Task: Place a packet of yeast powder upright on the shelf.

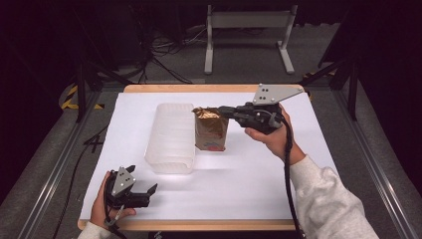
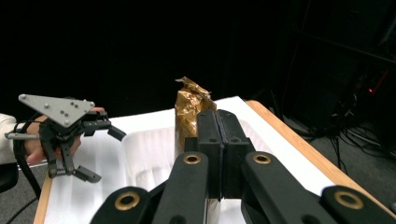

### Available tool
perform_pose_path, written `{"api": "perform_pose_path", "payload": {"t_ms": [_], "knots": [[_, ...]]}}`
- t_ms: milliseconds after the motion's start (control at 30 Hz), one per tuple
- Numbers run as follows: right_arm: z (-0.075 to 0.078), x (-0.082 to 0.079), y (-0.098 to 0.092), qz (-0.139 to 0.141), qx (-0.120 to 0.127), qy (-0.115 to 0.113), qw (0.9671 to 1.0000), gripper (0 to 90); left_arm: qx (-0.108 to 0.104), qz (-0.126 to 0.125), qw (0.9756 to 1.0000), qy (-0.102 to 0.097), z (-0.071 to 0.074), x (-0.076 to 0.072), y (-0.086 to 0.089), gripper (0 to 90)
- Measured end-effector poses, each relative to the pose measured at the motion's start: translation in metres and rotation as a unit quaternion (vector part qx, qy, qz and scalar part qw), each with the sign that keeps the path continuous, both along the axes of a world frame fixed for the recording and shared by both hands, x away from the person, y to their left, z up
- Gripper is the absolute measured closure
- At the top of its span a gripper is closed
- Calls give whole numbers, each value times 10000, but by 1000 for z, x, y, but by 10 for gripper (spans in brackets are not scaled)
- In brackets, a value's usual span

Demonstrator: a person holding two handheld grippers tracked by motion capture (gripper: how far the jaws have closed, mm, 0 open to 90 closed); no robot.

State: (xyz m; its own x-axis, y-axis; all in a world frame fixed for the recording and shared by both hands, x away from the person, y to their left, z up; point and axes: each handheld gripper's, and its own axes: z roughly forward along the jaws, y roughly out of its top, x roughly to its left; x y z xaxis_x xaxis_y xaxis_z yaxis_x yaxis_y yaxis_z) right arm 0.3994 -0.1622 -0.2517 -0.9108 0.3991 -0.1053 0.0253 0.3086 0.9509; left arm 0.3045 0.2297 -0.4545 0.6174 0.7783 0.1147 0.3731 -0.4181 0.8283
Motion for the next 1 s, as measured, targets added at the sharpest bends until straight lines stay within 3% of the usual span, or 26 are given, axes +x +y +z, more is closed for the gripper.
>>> {"api": "perform_pose_path", "payload": {"t_ms": [367,600,767,1000], "knots": [[6,17,34,122,178,23,9998,892,-23,-21,10000,3,0,-1,1,47],[-1,25,54,305,244,204,9990,893,-32,-39,10000,8,0,-1,1,47],[-6,26,69,415,159,211,9988,892,-64,-38,10000,-3,0,-1,2,47],[-10,30,80,488,223,286,9981,892,-74,-42,10000,2,-1,-2,2,46]]}}
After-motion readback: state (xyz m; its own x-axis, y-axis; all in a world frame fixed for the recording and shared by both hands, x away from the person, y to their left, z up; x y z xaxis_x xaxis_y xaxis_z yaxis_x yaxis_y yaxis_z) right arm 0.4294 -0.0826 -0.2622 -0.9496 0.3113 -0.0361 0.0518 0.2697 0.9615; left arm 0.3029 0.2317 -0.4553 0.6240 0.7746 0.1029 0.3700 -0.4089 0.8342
